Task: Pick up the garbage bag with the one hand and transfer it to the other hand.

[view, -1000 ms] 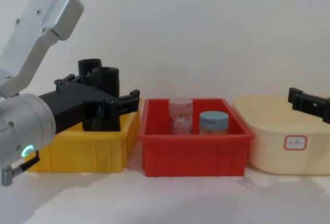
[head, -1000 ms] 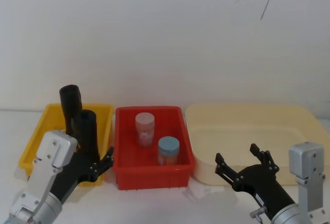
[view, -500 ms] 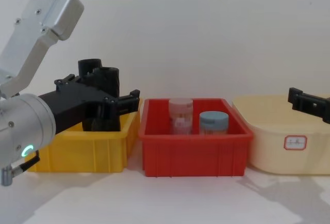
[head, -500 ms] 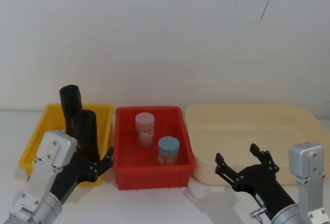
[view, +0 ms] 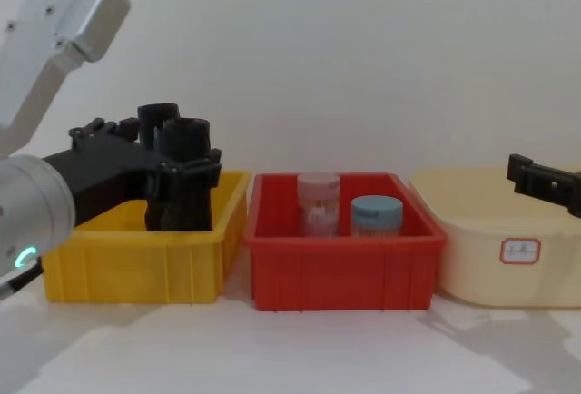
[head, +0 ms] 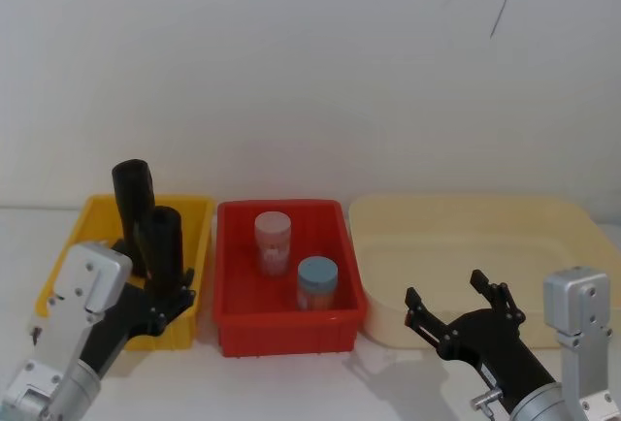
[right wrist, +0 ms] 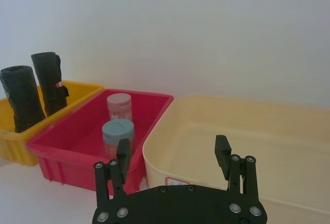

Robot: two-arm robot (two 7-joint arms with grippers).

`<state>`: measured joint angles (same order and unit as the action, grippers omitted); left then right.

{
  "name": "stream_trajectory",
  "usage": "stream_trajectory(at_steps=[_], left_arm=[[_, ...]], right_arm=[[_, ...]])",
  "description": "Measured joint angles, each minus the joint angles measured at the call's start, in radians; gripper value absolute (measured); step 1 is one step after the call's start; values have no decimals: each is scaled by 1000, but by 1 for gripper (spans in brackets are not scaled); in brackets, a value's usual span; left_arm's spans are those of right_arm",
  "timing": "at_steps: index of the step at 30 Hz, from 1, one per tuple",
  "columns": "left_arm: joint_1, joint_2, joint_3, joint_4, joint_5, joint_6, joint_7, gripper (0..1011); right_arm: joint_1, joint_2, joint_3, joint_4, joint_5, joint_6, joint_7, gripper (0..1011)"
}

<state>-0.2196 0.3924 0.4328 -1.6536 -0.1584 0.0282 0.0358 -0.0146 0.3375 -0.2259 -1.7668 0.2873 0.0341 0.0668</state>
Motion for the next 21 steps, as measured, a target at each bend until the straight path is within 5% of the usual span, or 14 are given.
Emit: stream_trajectory(at_steps=[21], left_arm=[[-9,-24,-32,41,-10,62,-4,1000]], right_arm=[[0,0,0,0,0,0,0,1000]])
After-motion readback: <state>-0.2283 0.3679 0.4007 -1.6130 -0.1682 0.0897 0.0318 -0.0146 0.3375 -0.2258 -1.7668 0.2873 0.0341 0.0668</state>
